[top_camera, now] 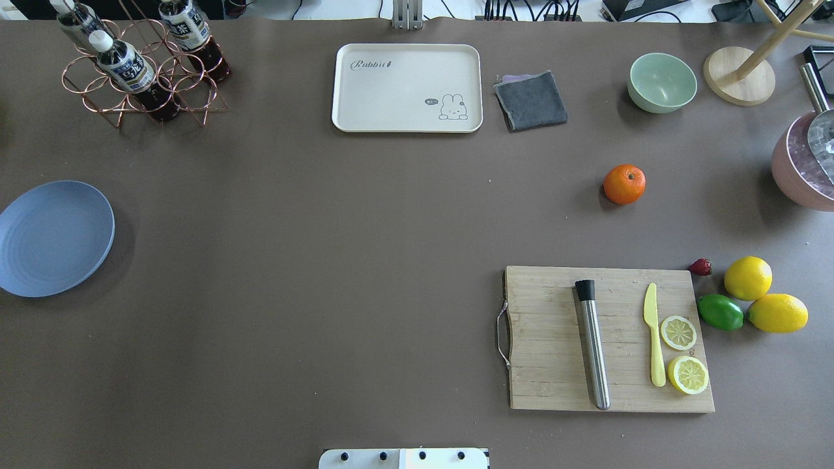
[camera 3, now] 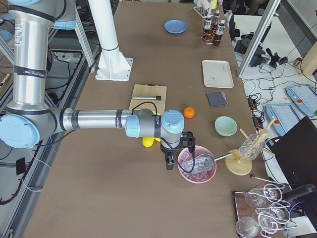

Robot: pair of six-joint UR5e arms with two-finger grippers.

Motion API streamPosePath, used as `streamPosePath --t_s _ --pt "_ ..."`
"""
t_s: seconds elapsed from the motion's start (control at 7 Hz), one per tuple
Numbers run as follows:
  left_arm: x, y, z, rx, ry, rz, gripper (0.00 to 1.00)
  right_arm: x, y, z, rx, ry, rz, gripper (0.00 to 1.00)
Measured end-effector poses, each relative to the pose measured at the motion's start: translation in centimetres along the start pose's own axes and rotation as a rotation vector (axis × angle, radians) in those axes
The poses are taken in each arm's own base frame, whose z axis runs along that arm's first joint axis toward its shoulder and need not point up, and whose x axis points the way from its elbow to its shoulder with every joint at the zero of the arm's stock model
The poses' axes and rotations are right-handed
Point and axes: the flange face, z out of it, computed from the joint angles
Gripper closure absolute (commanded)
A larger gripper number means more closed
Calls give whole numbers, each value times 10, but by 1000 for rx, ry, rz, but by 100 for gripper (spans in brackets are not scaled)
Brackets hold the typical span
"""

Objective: Pick orange to plate

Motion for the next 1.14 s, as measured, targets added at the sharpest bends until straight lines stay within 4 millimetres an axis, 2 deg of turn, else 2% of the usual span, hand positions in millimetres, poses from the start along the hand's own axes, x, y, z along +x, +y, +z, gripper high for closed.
streamPosePath --t_s 0.71,1.14 --pt "5 4 -4 7 -1 11 2 1 0 1 -1 0 0 0" --pt "17 -6 -18 43 -5 43 2 0 -1 0 1 0 0 0"
